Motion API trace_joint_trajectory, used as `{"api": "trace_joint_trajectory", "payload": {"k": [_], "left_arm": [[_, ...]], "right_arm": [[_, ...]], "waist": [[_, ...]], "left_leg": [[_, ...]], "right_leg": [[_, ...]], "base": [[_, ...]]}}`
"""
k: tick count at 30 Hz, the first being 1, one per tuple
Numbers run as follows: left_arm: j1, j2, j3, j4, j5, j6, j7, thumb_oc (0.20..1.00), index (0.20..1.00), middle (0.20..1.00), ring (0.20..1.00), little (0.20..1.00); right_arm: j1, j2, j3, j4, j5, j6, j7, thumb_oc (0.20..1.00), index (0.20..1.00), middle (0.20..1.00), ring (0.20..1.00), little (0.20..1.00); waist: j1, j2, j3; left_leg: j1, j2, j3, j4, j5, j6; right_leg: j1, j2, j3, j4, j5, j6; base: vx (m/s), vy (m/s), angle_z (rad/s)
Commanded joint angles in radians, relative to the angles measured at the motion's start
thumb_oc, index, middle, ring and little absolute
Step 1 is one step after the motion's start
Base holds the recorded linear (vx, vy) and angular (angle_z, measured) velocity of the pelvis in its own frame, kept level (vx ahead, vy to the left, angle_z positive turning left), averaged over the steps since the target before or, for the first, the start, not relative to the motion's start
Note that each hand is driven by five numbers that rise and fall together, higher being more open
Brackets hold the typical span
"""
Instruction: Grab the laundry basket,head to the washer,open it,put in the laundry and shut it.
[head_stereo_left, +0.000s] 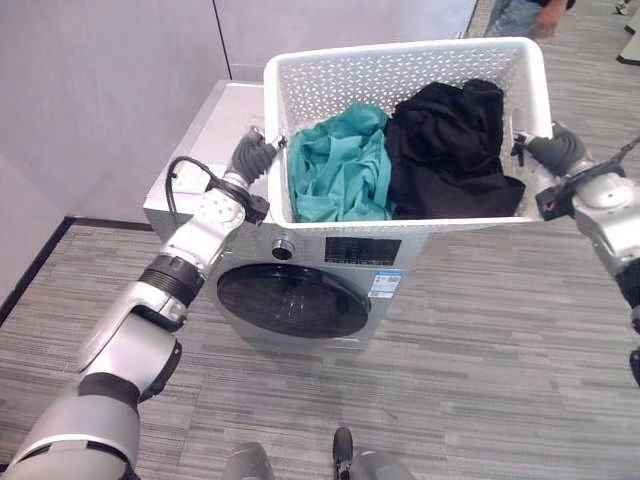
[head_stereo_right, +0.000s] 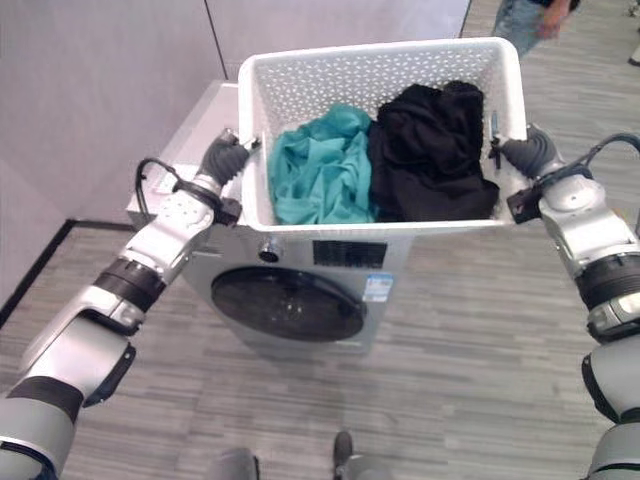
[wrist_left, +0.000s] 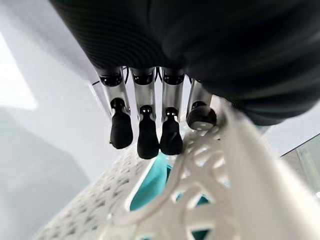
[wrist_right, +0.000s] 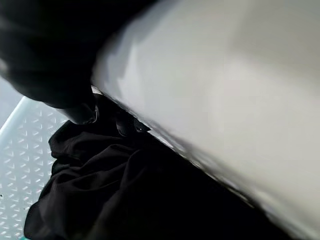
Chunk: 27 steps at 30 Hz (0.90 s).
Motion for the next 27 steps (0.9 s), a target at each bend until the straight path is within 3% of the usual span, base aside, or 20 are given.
{"api": "trace_joint_trajectory", "payload": {"k": [1, 2, 7, 11, 16, 26, 27], "left_arm": [[-0.157, -0.042, -0.041, 0.019, -0.028, -0.068, 0.035, 0.2, 0.2, 0.2, 0.2, 0.2], [-0.161, -0.045, -0.051, 0.025, -0.016, -0.062, 0.033, 0.2, 0.2, 0.2, 0.2, 0.2], [-0.163, -0.031, -0.084, 0.054, -0.007, -0.057, 0.022, 0.2, 0.2, 0.2, 0.2, 0.2], [-0.274, -0.083, -0.161, 0.31, 0.028, -0.036, 0.022, 0.2, 0.2, 0.2, 0.2, 0.2], [-0.384, -0.149, -0.225, 0.504, 0.038, -0.025, 0.005, 0.2, 0.2, 0.2, 0.2, 0.2], [-0.468, -0.174, -0.258, 0.641, 0.076, -0.017, 0.002, 0.2, 0.2, 0.2, 0.2, 0.2], [-0.47, -0.174, -0.257, 0.648, 0.077, -0.016, 0.002, 0.285, 0.285, 0.285, 0.285, 0.285]], "right_arm": [[-0.214, 0.007, 0.038, 0.051, -0.004, -0.067, -0.017, 0.2, 0.2, 0.2, 0.2, 0.2], [-0.206, 0.036, 0.046, 0.067, -0.019, -0.047, -0.001, 0.2, 0.2, 0.2, 0.2, 0.2], [-0.222, 0.099, 0.12, 0.074, -0.053, -0.013, 0.042, 0.2, 0.2, 0.2, 0.2, 0.2], [-0.34, 0.217, 0.176, 0.295, -0.067, -0.003, 0.049, 0.2, 0.2, 0.2, 0.2, 0.2], [-0.426, 0.336, 0.205, 0.501, -0.093, 0.011, 0.054, 0.2, 0.2, 0.2, 0.2, 0.2], [-0.493, 0.421, 0.199, 0.635, -0.117, 0.002, 0.034, 0.2, 0.2, 0.2, 0.2, 0.2], [-0.496, 0.425, 0.198, 0.643, -0.119, 0.003, 0.032, 0.2, 0.2, 0.2, 0.2, 0.2]], "waist": [[0.057, 0.022, -0.053], [0.06, 0.036, -0.074], [0.067, 0.043, -0.094], [0.066, 0.046, -0.106], [0.063, 0.048, -0.109], [0.037, 0.056, -0.106], [0.036, 0.056, -0.105]], "left_leg": [[0.09, -0.005, -0.019, -0.007, 0.009, 0.064], [0.12, 0.0, -0.007, -0.043, 0.006, 0.058], [0.184, -0.022, 0.017, -0.103, -0.003, 0.069], [0.22, -0.027, 0.047, -0.139, -0.018, 0.078], [0.222, -0.029, 0.061, -0.17, -0.008, 0.082], [0.201, -0.025, 0.073, -0.204, 0.012, 0.075], [0.198, -0.025, 0.073, -0.204, 0.013, 0.075]], "right_leg": [[-0.023, -0.04, 0.085, 0.061, -0.073, 0.143], [-0.005, -0.041, 0.08, 0.055, -0.079, 0.144], [-0.001, -0.069, 0.087, 0.076, -0.075, 0.155], [0.001, -0.086, 0.093, 0.07, -0.073, 0.175], [-0.017, -0.092, 0.096, 0.07, -0.066, 0.185], [-0.049, -0.094, 0.086, 0.033, -0.042, 0.194], [-0.051, -0.095, 0.085, 0.032, -0.039, 0.194]], "base": [[0.21, 0.111, -0.46], [0.19, 0.131, -0.4], [0.13, 0.137, -0.15], [0.1, 0.084, -0.09], [0.03, 0.035, -0.01], [0.0, 0.006, -0.07], [0.0, 0.0, 0.0]]}}
